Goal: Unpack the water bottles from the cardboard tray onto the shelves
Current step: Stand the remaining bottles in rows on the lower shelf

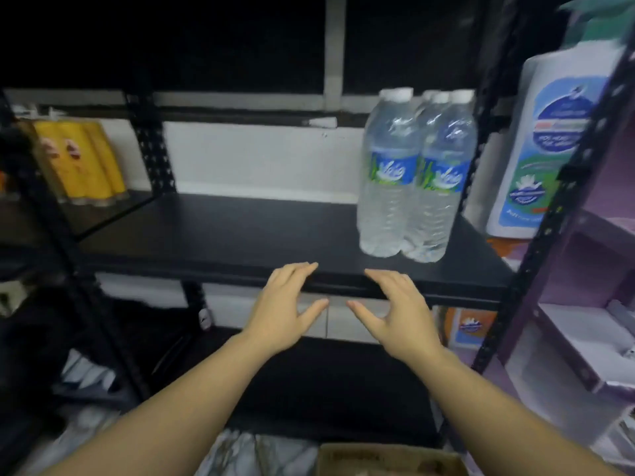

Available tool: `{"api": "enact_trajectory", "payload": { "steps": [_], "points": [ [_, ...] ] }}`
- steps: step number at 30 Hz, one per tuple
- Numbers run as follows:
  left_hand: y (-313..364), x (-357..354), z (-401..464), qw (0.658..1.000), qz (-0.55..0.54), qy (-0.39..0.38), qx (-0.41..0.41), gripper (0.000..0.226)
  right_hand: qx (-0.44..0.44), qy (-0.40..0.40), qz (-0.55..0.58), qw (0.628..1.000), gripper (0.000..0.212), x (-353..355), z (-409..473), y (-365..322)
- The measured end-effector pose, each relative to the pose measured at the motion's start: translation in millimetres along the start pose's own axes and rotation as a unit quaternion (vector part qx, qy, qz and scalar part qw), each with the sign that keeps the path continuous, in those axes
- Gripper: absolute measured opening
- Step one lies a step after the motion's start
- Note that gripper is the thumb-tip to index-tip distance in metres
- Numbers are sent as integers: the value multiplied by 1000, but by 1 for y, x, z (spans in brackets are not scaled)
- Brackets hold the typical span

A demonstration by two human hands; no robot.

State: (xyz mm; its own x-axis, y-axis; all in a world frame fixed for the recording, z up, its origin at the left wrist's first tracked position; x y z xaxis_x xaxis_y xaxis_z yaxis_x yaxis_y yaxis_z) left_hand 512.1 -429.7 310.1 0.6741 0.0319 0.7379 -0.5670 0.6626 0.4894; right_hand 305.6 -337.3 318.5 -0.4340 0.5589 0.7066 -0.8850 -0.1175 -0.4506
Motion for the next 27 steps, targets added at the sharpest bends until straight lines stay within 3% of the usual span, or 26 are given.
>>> {"api": "enact_trajectory", "payload": {
  "steps": [6,12,22,27],
  "points": [
    [-100,12,-110,993,17,-33,114,64,25,-96,47,994,58,-105,-44,-42],
    [-207,32,-247,956,18,-57,287,60,43,-240,95,965,61,-226,-107,-99],
    [-298,58,-442,874,48,-108,472,46,72,-444,150,880,62,-366,-225,-194],
    [-302,58,-489,879,71,-143,450,32,106,-566,151,804,58,-394,-289,-223]
  ]
}}
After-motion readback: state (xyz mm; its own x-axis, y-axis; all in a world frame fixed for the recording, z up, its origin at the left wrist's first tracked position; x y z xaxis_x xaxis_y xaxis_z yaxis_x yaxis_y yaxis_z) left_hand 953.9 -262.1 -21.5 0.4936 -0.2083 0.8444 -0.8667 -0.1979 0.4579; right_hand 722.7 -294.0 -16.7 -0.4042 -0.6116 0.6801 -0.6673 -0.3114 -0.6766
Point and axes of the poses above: each hand's wrist, its own z-axis towards the middle knuckle, its own x-axis out of the back of the hand, y = z × x, the point moved 3 cm from there along z, towards the middle knuckle, and after that the axes turned 2 degrees about -z, right-handed, at the moved point
